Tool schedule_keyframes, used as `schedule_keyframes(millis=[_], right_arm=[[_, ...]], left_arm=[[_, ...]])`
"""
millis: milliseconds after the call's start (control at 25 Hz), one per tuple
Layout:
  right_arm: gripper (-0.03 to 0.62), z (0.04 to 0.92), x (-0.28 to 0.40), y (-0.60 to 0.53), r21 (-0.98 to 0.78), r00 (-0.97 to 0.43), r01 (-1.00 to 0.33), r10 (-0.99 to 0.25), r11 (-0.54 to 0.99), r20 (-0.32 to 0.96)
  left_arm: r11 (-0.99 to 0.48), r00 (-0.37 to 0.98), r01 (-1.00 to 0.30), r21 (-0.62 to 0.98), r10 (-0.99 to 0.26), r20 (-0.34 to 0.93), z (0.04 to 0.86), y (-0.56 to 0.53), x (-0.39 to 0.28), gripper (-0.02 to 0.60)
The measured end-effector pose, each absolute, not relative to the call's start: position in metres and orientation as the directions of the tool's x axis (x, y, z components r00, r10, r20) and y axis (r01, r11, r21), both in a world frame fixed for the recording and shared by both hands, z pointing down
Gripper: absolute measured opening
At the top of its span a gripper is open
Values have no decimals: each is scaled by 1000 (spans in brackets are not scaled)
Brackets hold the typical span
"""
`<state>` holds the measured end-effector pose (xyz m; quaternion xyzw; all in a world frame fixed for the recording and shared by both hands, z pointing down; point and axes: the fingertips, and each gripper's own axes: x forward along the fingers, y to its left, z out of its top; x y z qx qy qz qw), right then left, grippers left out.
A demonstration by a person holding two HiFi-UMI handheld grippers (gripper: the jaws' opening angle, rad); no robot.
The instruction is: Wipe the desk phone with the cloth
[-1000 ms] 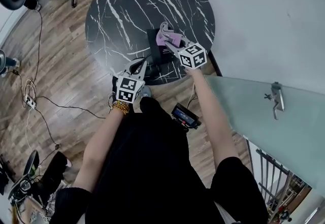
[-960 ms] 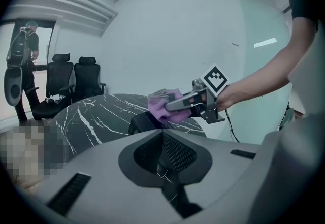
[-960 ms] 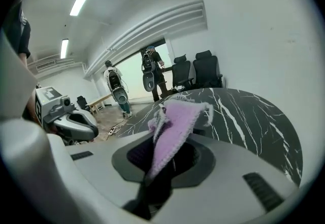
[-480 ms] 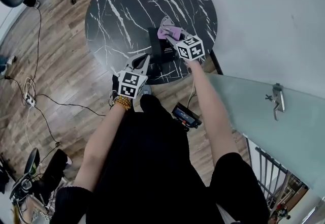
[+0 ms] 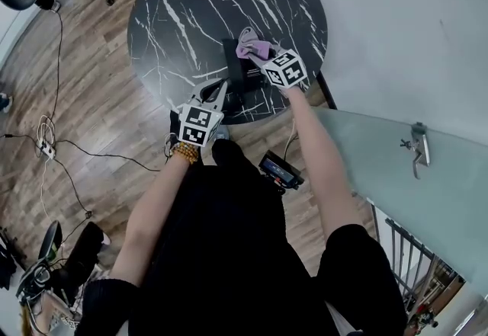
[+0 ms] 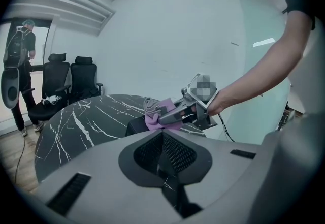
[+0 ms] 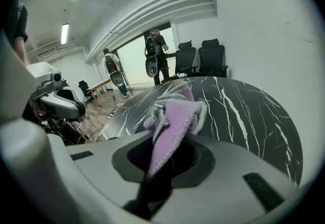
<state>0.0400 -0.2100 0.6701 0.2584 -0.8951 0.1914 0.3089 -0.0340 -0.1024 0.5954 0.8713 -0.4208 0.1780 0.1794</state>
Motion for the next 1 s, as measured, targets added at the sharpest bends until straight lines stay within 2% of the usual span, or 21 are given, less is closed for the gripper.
schedule_keyframes(millis=[1000], right_arm=[[78,689,55,-176,-229,-688,-614,-370,755,625]], left_arm=[[-604,593,-783,148,-653,471,597,-91,-21,14]])
